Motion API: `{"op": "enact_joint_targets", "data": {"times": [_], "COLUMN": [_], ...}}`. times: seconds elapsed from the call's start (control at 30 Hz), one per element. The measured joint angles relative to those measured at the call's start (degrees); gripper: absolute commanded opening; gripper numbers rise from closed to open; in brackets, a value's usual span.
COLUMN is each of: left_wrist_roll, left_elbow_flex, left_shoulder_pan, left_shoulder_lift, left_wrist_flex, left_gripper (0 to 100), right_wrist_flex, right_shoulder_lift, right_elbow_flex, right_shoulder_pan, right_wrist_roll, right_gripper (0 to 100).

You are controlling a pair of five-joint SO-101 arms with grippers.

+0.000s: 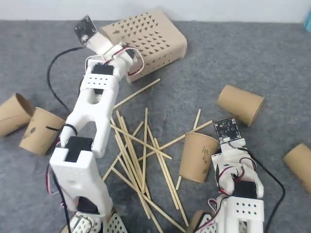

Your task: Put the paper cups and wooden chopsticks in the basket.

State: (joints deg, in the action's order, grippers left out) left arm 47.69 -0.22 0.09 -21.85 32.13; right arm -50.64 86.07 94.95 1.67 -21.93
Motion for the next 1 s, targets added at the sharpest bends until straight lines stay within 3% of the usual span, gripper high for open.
{"op": "enact_joint_targets", "data": {"times": [0.43,0.77,0.87,1.0], "left_wrist_roll": [-0.26,-3.69,-4.13,-4.48], "left_elbow_flex": [-1.41,-2.73,0.0,6.51], "left_shoulder_pan": [-0.62,-1.76,-0.44,0.26], "left_shoulder_lift": [0.0,3.43,5.98,8.18], "left_wrist_flex": [-2.64,19.43,20.92,15.74], "left_gripper": [2,31,34,34], "right_wrist_flex": [0.0,0.0,0.0,0.0], "right_shoulder_lift": [0.0,0.0,0.0,0.0], "right_elbow_flex": [0.0,0.0,0.0,0.0], "right_shoulder_pan": [0.0,0.09,0.0,0.09], "right_wrist_roll": [0.0,0.0,0.0,0.0], "right_gripper": [0.8,0.8,0.8,0.8]}}
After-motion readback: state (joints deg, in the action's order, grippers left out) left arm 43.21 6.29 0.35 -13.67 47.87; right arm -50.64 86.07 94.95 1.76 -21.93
